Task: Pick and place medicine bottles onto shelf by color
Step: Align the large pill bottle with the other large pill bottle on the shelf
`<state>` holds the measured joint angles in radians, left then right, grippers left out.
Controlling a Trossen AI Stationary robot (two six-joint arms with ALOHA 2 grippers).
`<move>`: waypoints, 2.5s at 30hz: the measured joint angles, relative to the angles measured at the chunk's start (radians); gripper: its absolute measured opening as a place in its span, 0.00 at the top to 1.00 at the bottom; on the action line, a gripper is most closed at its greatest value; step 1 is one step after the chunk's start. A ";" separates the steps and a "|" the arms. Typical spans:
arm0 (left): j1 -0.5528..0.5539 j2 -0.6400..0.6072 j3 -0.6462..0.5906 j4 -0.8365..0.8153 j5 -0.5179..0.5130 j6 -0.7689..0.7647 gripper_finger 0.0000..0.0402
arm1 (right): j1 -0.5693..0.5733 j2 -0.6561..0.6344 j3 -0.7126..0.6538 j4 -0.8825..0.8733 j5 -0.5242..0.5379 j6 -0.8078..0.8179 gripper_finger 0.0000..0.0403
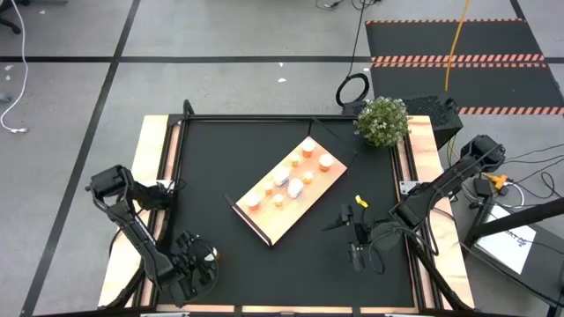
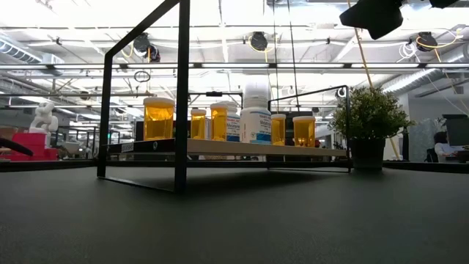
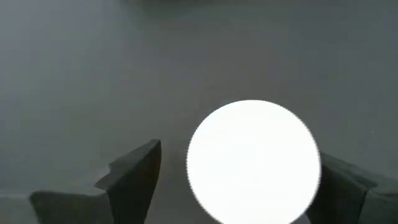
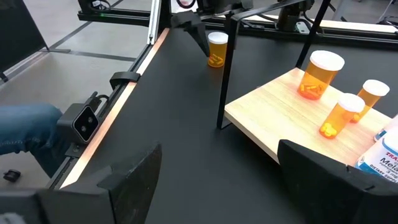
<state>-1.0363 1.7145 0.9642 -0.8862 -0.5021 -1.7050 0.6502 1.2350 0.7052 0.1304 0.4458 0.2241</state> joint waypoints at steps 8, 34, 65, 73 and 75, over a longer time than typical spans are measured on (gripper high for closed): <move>-0.002 0.000 0.029 0.002 -0.022 0.016 0.40 | 0.000 0.000 0.000 0.000 0.002 0.000 0.22; 0.155 0.000 0.401 0.089 -0.131 0.561 0.48 | -0.002 0.303 0.062 0.465 0.134 0.041 0.22; 0.438 0.043 0.479 0.596 -0.014 1.354 0.47 | -0.011 0.525 0.396 0.307 0.178 -0.025 0.22; 0.448 0.052 0.480 0.607 0.002 1.357 0.49 | -0.014 0.525 0.396 0.287 0.180 -0.045 0.22; 0.448 0.052 0.480 0.607 0.005 1.357 0.49 | -0.014 0.525 0.396 0.286 0.180 -0.044 0.23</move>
<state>-0.5884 1.7664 1.4437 -0.2790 -0.4973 -0.3477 0.6357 1.7603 1.1007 0.4167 0.6258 0.1802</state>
